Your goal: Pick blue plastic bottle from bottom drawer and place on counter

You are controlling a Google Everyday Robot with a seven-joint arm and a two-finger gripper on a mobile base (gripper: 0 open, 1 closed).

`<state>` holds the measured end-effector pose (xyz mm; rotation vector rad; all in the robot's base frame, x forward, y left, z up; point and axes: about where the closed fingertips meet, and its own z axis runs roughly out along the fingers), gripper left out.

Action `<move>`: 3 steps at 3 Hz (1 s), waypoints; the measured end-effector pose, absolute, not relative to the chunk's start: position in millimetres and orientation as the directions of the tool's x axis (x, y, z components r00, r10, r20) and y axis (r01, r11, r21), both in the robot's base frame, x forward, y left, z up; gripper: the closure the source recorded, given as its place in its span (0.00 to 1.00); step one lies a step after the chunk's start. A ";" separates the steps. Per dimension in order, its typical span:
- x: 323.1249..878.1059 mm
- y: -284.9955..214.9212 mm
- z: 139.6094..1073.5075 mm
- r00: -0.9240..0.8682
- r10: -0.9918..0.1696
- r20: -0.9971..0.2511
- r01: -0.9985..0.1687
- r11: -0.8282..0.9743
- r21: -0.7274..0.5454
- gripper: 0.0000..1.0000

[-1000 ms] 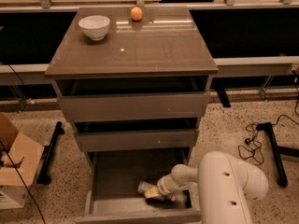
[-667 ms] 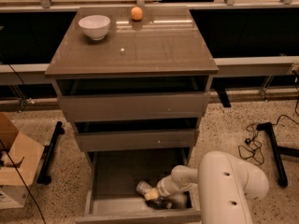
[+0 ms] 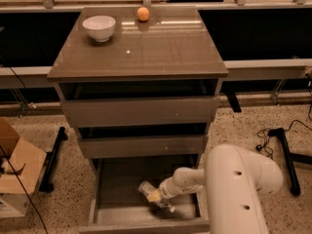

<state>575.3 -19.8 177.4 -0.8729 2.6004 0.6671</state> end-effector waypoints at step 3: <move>620.8 -79.0 452.6 -0.362 -0.403 -0.841 -0.873 0.463 0.154 1.00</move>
Offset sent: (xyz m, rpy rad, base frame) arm 0.0515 -0.0857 0.2883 0.4140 -0.5051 0.1943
